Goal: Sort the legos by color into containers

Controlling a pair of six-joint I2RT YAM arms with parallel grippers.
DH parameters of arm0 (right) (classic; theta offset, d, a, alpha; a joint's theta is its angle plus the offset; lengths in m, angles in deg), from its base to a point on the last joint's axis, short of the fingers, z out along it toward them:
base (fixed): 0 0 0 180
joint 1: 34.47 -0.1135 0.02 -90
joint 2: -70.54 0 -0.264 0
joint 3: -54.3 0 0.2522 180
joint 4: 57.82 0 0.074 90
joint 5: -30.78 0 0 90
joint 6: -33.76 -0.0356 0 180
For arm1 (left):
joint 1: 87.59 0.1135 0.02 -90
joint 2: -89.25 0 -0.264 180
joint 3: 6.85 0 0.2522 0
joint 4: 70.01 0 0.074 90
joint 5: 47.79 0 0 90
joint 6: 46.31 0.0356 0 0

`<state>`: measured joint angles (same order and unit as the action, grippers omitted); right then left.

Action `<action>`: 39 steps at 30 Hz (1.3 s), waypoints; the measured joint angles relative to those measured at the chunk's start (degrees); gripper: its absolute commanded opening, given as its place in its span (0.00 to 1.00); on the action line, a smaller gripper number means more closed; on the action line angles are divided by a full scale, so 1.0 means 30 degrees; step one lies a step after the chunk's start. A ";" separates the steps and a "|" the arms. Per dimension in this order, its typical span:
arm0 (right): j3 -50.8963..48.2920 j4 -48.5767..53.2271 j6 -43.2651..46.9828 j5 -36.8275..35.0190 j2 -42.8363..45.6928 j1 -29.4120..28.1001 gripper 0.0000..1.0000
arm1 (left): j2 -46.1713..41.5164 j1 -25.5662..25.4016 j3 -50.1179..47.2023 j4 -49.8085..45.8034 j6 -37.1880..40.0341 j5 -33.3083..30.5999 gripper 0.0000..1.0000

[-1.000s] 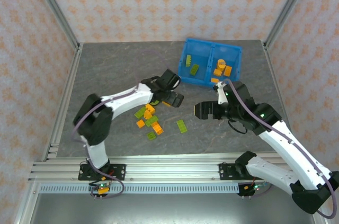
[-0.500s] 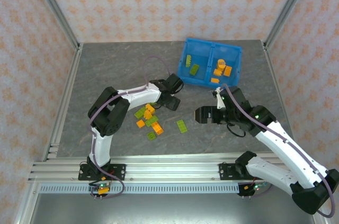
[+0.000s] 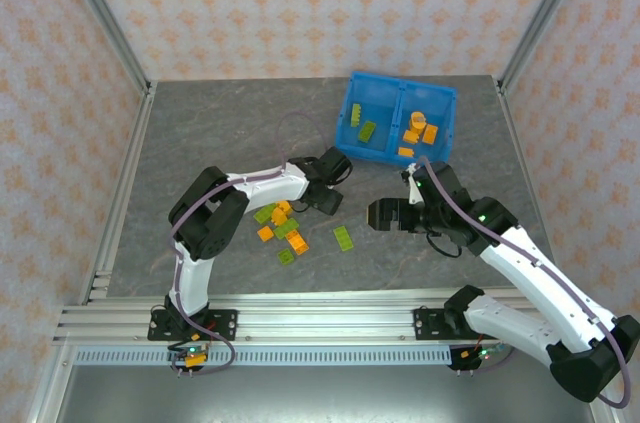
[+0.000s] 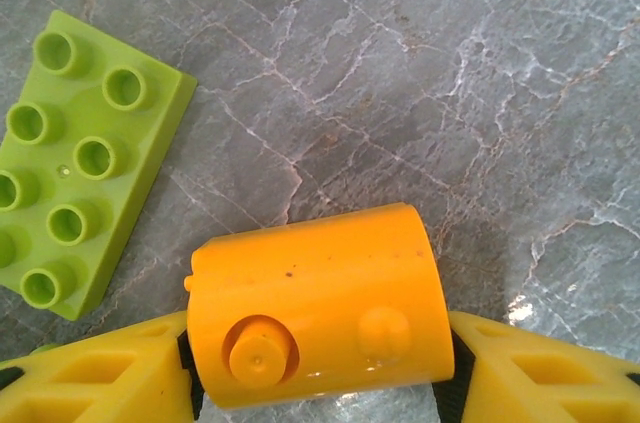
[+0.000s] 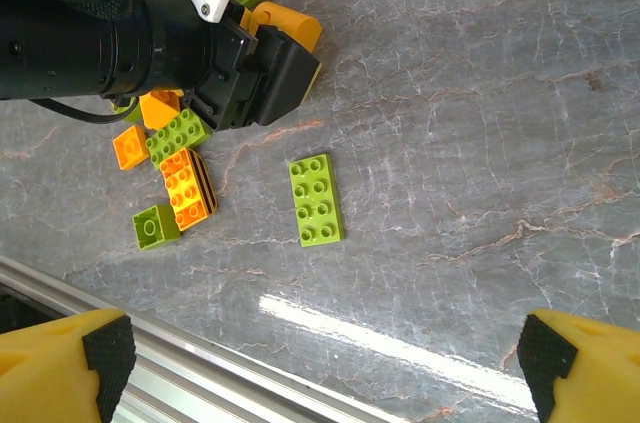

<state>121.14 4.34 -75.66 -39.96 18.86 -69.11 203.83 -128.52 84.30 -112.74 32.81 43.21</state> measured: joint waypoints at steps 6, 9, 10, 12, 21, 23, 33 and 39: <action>0.0095 0.0007 -0.0240 -0.0750 0.0058 0.0000 0.99 | -0.1231 -0.0386 0.0022 -0.0015 0.0124 0.0000 0.53; 0.0095 0.0015 -0.0444 -0.1399 0.0393 0.0000 0.99 | -0.2492 -0.0765 0.0437 -0.0036 0.0219 -0.0007 0.53; 0.0102 0.0015 -0.0488 -0.1617 0.0576 0.0000 0.99 | -0.2783 -0.0867 0.0619 -0.0022 0.0233 -0.0007 0.53; 0.0117 0.0022 -0.0590 -0.1974 0.1093 0.0000 0.99 | -0.3359 -0.1049 0.1173 0.0029 0.0277 -0.0007 0.54; 0.0182 0.0364 -0.1756 -0.6164 0.4248 0.0007 0.99 | -0.3024 -0.1494 0.4969 0.0889 0.1632 0.1005 0.56; 0.0182 0.0648 -0.2142 -0.7359 0.5020 0.0007 0.99 | -0.1785 -0.1661 0.7184 0.1151 0.2106 0.1384 0.56; 0.0182 0.1821 -0.3417 -0.9224 0.7074 0.0007 0.99 | 0.9202 -0.2200 2.2039 0.0576 0.5355 0.1938 0.56; 0.0168 0.2113 -0.3825 -0.9224 0.7198 0.0007 0.99 | 1.2888 -0.2200 2.5594 0.0255 0.5952 0.1435 0.58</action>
<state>121.65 10.68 -87.13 -67.63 40.46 -69.08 242.50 -135.12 161.08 -111.98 50.67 47.51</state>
